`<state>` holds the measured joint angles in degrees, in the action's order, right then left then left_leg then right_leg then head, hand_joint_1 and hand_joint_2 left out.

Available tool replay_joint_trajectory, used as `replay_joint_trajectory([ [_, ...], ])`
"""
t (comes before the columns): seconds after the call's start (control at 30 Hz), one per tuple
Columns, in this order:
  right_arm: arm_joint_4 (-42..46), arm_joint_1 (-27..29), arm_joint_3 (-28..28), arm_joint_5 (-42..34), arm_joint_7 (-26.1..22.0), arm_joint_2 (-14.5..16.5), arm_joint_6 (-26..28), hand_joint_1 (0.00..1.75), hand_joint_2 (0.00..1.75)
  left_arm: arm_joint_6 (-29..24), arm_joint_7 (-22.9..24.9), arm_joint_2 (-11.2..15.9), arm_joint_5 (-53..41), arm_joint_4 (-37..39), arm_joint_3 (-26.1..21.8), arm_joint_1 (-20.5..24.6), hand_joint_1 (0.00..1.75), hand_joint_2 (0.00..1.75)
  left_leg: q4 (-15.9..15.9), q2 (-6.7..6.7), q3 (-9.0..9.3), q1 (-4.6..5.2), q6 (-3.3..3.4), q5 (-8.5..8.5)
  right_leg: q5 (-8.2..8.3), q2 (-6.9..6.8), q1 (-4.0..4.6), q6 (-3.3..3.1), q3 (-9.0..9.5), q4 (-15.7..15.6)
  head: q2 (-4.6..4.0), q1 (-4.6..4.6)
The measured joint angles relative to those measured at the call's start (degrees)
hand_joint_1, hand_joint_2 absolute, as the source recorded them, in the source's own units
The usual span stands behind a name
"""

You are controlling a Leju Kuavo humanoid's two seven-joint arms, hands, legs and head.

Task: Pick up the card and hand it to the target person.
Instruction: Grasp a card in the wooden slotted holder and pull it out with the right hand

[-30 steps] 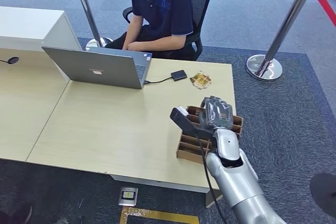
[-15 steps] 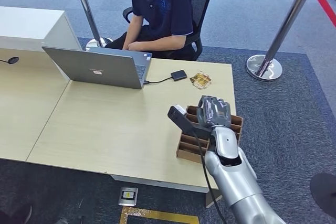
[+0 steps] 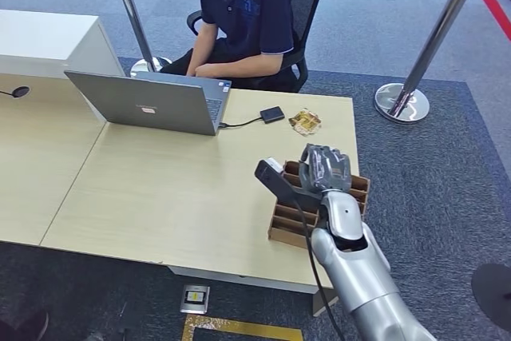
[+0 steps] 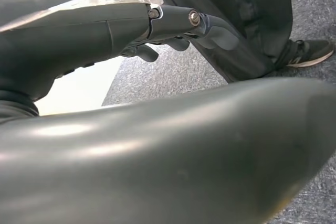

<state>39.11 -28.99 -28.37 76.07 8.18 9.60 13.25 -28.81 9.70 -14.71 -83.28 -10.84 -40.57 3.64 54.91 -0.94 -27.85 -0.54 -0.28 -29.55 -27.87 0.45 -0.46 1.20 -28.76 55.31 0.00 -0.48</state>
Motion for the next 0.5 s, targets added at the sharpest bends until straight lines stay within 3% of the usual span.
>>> replay_joint_trajectory([
  [0.2,3.78,0.53,0.0,-1.39,-0.46,-1.23,-0.14,1.37,1.75,0.0,0.0,0.0,0.21,0.0,0.0,-0.01,0.0,0.0,0.01,0.0,-0.02,0.0,0.0,0.0,0.0,0.0,0.0,0.0,-0.02,0.0,0.0,-0.01],
  [0.5,18.14,3.31,0.04,-4.53,-2.18,-5.28,-1.67,1.3,1.75,-0.03,0.0,0.0,1.47,0.0,0.0,-0.04,0.0,0.0,0.01,0.0,-0.07,0.0,0.0,-0.01,0.0,0.0,0.0,0.0,-0.07,-0.02,0.0,-0.01],
])
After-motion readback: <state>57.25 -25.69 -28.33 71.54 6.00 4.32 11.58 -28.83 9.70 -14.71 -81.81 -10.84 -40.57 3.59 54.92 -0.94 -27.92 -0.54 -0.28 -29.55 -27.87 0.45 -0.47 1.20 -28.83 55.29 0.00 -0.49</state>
